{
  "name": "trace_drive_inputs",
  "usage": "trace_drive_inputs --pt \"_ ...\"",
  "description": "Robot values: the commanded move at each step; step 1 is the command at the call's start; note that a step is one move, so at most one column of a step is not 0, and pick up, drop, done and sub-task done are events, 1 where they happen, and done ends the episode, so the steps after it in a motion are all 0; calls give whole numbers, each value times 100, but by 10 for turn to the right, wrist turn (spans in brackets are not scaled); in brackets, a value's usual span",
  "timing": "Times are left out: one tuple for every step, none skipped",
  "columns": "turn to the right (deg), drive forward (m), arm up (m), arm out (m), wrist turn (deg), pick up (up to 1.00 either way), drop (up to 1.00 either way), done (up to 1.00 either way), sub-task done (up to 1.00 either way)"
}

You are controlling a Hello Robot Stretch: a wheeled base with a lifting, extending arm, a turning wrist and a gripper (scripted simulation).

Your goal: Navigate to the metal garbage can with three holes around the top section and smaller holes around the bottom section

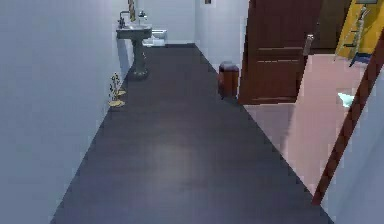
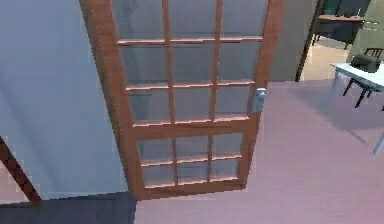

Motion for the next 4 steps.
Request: trace_drive_inputs --pt "150 0 0 0 0 0 0 0 0" --pt "0 100 0 0 0 0 0 0 0" --pt "90 0 0 0 0 0 0 0 0" --pt "0 30 0 0 0 0 0 0 0"
